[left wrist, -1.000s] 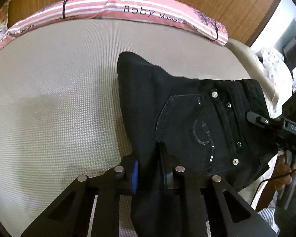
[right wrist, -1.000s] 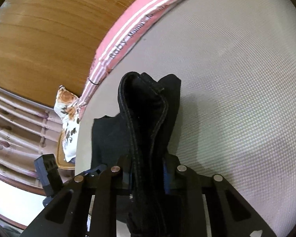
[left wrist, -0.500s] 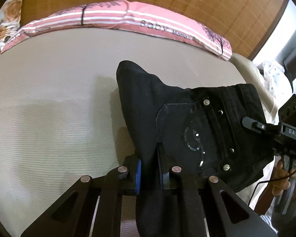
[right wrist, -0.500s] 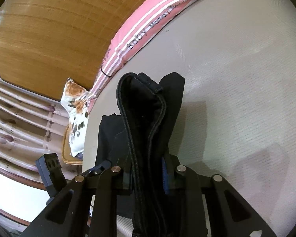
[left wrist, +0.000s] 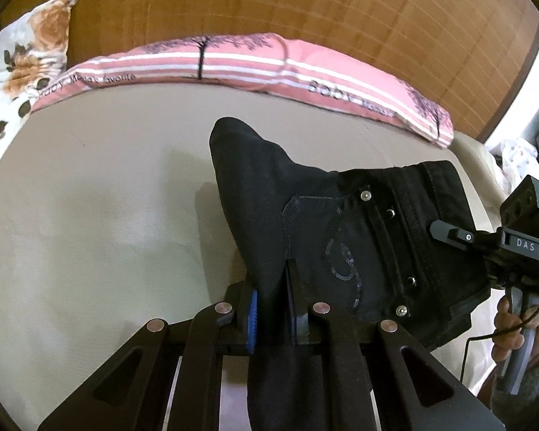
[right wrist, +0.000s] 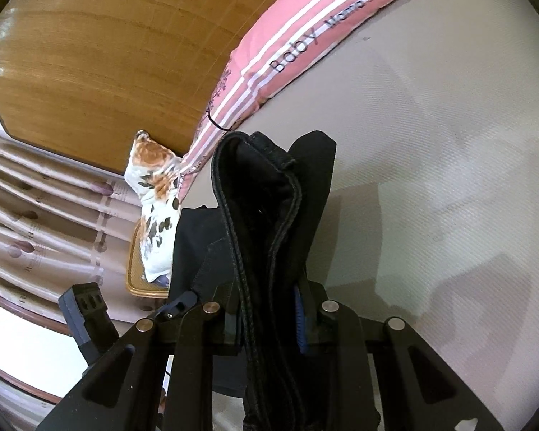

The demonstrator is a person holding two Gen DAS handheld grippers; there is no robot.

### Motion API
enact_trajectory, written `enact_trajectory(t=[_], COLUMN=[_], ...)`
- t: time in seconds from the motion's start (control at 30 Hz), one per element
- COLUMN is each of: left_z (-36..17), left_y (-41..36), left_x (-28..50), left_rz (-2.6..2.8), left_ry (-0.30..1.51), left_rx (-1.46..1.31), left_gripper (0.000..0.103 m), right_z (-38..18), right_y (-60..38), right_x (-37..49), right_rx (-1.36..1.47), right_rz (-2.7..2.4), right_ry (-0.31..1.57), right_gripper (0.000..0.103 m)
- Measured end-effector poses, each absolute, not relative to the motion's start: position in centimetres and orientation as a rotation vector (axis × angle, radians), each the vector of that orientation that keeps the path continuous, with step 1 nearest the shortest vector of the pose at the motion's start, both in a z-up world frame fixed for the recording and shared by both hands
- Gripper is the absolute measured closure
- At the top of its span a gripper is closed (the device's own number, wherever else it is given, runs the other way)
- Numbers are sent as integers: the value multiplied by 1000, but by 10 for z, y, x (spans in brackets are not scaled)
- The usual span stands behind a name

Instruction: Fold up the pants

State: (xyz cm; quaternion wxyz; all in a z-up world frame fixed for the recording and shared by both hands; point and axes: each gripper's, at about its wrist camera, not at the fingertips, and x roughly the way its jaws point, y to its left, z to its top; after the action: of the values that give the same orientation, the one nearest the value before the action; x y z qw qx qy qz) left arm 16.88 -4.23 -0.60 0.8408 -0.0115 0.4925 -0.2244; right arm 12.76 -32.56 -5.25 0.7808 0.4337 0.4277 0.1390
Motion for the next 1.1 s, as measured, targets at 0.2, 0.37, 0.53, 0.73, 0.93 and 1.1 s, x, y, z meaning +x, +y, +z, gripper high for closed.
enact_trajectory(t=[0.2, 0.37, 0.53, 0.73, 0.93, 1.1], left_z=[-4, -1, -3, -35, -61, -59], left_y=[-33, -29, -29, -22, -11, -10], left_x=[196, 217, 235, 250, 250, 243], left_rz=[-447, -434, -425, -379, -355, -326], left_ry=[1029, 1019, 1026, 1079, 1077, 1084], left_rx=[-38, -42, -44, -27, -35, -16], left_gripper=[90, 90, 90, 87, 64, 57], right_z=[-50, -49, -55, -74, -87, -83], right_y=[-317, -314, -313, -313, -308, -307], right_x=[164, 184, 201, 212, 214, 207], right_rx=[927, 927, 924, 831, 637, 620], right_rz=[318, 325, 317, 209, 89, 57], right_ry=[932, 934, 947, 989, 1018, 1026], right_gripper=[82, 82, 83, 81, 58, 52])
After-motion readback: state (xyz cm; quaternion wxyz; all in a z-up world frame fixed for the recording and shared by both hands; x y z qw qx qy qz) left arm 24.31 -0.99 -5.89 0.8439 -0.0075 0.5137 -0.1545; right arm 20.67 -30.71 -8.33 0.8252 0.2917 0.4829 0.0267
